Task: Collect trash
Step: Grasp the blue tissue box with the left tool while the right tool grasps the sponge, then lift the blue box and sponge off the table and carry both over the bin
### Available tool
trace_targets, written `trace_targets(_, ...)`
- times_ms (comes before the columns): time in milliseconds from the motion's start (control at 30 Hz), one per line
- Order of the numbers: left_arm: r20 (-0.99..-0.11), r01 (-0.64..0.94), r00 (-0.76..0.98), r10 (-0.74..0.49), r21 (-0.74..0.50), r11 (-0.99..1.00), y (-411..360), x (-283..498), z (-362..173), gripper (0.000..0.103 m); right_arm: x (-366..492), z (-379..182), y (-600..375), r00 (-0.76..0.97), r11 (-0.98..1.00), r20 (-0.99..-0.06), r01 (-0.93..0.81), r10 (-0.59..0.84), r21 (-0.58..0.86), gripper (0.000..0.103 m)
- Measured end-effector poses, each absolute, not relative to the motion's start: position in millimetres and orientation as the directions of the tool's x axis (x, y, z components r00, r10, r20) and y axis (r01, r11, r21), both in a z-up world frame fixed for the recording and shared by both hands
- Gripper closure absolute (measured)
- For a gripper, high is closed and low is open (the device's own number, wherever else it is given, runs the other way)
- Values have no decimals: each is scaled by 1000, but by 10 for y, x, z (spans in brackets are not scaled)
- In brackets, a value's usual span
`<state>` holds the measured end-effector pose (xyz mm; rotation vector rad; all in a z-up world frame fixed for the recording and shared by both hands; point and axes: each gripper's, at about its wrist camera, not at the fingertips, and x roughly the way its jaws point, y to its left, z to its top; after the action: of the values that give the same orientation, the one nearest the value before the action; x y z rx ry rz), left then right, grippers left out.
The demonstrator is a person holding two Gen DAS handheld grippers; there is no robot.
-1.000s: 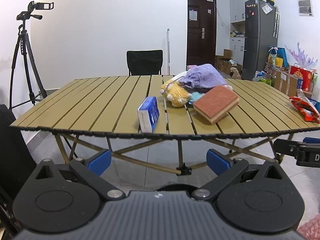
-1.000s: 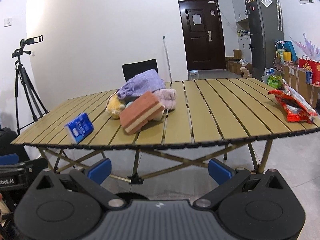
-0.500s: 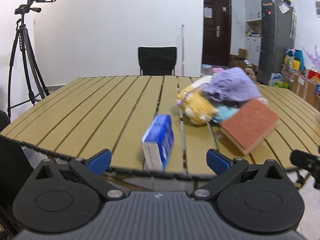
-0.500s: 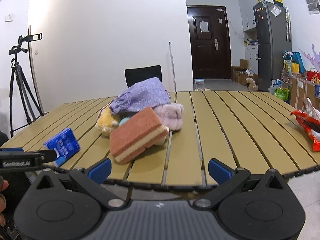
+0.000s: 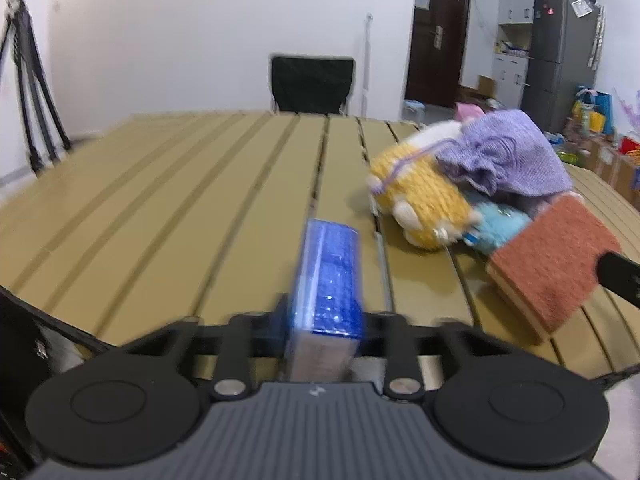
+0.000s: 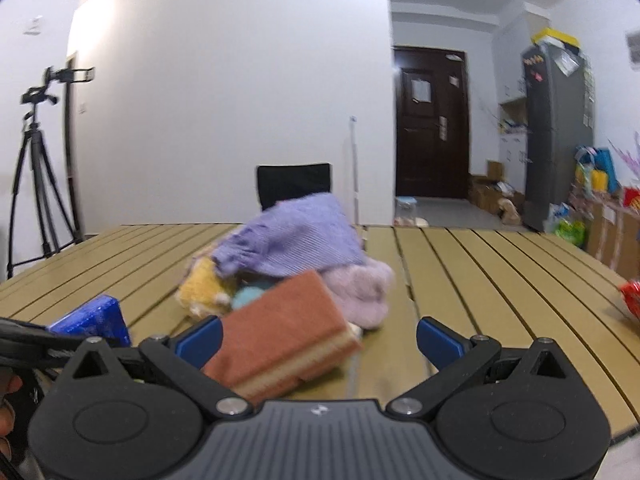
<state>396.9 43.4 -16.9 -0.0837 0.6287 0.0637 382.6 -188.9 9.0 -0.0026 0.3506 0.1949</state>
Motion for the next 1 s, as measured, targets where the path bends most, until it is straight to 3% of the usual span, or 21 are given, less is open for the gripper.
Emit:
trace_targets(167,-566,-90,823,47,-48,995,458,3884,-133,79,3885,78,-1531,934,965,-315,-220,167,-140,0)
trace_targets(367,-547,-99,835,66,-30,995,479,3799,-83,79,4015,17,-1241,926,918,-358,-244,124,-313,0)
trace_targets(600,-541,-101,838,72,-24,995,498,3756,-63,78,4165,-108,-1175,907,905,-409,-253,99,-342,0)
trace_targets(1000,-537,-106,840,76,-24,994,478,3760,-80,78,4194,-191,-1317,905,924,-415,-238,98,-301,2)
